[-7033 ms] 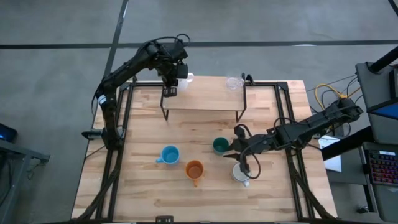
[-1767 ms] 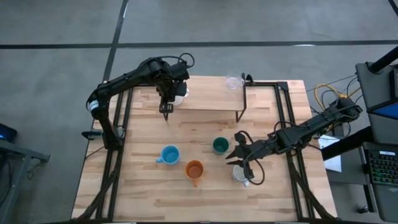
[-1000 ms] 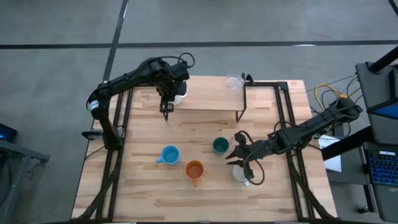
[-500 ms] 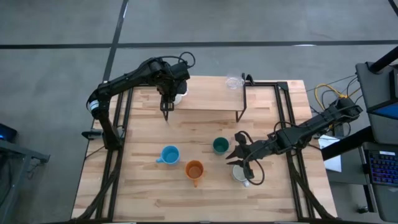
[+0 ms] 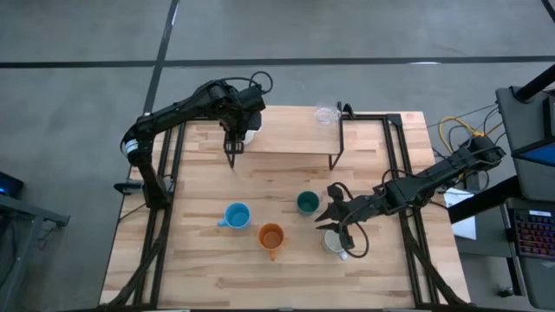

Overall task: Stack small to large cups/mugs on shelf
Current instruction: Put the white cup on the shelf

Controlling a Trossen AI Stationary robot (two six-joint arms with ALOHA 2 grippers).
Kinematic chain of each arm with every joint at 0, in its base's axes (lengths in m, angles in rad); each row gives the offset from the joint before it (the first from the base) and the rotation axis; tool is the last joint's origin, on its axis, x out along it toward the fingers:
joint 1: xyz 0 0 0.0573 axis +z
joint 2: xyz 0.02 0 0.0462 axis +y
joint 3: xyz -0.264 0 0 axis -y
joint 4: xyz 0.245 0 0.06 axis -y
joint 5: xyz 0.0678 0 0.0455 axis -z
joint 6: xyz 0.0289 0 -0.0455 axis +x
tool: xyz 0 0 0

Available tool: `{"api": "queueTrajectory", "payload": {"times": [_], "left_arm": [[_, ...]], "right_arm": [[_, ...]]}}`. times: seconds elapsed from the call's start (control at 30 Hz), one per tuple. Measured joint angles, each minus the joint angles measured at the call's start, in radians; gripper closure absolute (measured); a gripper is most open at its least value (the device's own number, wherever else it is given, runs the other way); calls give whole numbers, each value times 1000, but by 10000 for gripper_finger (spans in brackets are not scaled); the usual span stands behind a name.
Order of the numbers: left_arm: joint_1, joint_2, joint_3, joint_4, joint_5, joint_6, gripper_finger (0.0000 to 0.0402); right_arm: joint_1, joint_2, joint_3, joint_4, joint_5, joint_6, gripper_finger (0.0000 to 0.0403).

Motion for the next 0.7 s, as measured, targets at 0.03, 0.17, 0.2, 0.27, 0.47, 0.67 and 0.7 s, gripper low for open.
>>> {"api": "queueTrajectory", "payload": {"times": [0.03,0.17,0.2,0.27,0.47,0.67,0.7], "left_arm": [[0,0,0,0,-2,0,303],[0,0,-1,0,-8,0,303],[0,0,-1,0,-9,0,303],[0,0,-1,0,-10,-1,303],[1,0,-1,1,-25,-2,303],[4,0,-6,36,-31,-2,303],[6,0,-6,37,-32,-2,303]], "right_arm": [[0,0,0,0,0,0,309],[0,0,0,0,0,7,310],[0,0,0,0,0,7,310],[0,0,0,0,0,7,310],[0,0,0,0,0,6,309],[0,0,0,0,0,6,310],[0,0,0,0,0,6,310]]}}
